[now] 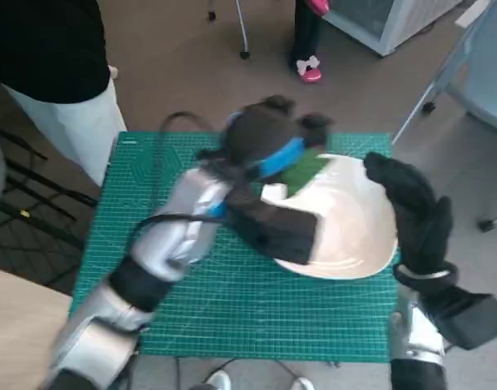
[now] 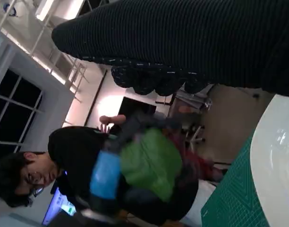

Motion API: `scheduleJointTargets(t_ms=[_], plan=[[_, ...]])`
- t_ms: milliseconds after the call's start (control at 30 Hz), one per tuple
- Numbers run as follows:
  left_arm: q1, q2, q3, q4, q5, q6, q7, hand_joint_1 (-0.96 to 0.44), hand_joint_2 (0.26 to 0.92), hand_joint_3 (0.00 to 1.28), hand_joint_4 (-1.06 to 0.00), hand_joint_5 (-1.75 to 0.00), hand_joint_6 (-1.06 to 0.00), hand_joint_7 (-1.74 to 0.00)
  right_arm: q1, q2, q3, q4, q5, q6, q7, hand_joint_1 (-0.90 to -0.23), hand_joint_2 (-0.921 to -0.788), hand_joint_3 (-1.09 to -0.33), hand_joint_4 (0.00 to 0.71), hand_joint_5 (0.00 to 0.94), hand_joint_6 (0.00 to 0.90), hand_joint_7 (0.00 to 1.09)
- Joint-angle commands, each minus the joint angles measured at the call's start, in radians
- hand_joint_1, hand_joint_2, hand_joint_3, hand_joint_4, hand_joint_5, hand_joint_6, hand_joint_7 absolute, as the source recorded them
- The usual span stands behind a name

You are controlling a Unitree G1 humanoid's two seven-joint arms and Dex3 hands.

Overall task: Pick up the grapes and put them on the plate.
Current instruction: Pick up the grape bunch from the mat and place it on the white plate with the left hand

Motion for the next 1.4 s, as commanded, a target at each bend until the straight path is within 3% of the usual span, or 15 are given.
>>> scheduleJointTargets(t_ms=[33,467,1067,1133,1233,1300,1367,1400], plan=[[-0.075,-0.042,-0.015,0.093,-0.007,-0.041,0.019,0.00,0.918,0.14,-0.61,-1.23,-0.55,-1.27,0.043,-0.009,-0.012,-0.015,-0.016,0.009,-0.020,-0.624,-0.921,-0.864,0.398,0.004,0.058,0.38],[-0.142,-0.121,-0.013,0.248,-0.043,-0.115,0.032,0.00,0.920,0.20,-0.54,-1.26,-0.48,-1.39,0.082,-0.010,-0.026,-0.070,-0.042,0.019,-0.071,-0.625,-0.921,-0.859,0.407,0.002,0.118,0.27],[-0.179,-0.164,0.019,0.374,-0.106,-0.129,0.022,0.00,0.921,0.15,-0.59,-1.27,-0.53,-1.26,0.094,-0.009,-0.036,-0.076,-0.044,0.015,-0.082,-0.625,-0.921,-0.857,0.409,0.002,0.135,0.23],[-0.177,-0.173,0.031,0.381,-0.130,-0.115,-0.001,0.08,0.921,0.16,-0.58,-1.29,-0.51,-1.10,0.093,-0.009,-0.036,-0.074,-0.045,0.015,-0.083,-0.623,-0.921,-0.857,0.409,0.002,0.136,0.23],[-0.172,-0.185,0.050,0.391,-0.167,-0.082,-0.041,0.22,0.918,0.18,-0.53,-1.30,-0.46,-0.58,0.091,-0.008,-0.034,-0.073,-0.047,0.015,-0.085,-0.620,-0.921,-0.858,0.409,0.002,0.137,0.22],[-0.169,-0.188,0.054,0.398,-0.180,-0.064,-0.058,0.09,0.907,0.15,-0.41,-0.97,-0.41,-0.32,0.090,-0.006,-0.033,-0.073,-0.047,0.016,-0.086,-0.618,-0.921,-0.859,0.409,0.001,0.138,0.22],[-0.164,-0.187,0.054,0.401,-0.186,-0.054,-0.067,-0.13,0.901,0.09,-0.27,-0.47,-0.36,-0.16,0.088,-0.005,-0.032,-0.071,-0.047,0.016,-0.086,-0.617,-0.921,-0.860,0.409,0.001,0.139,0.22],[-0.160,-0.185,0.054,0.402,-0.188,-0.053,-0.069,-0.21,0.901,0.07,-0.21,-0.32,-0.34,-0.11,0.087,-0.004,-0.032,-0.069,-0.046,0.016,-0.085,-0.617,-0.921,-0.860,0.408,0.001,0.139,0.22]])
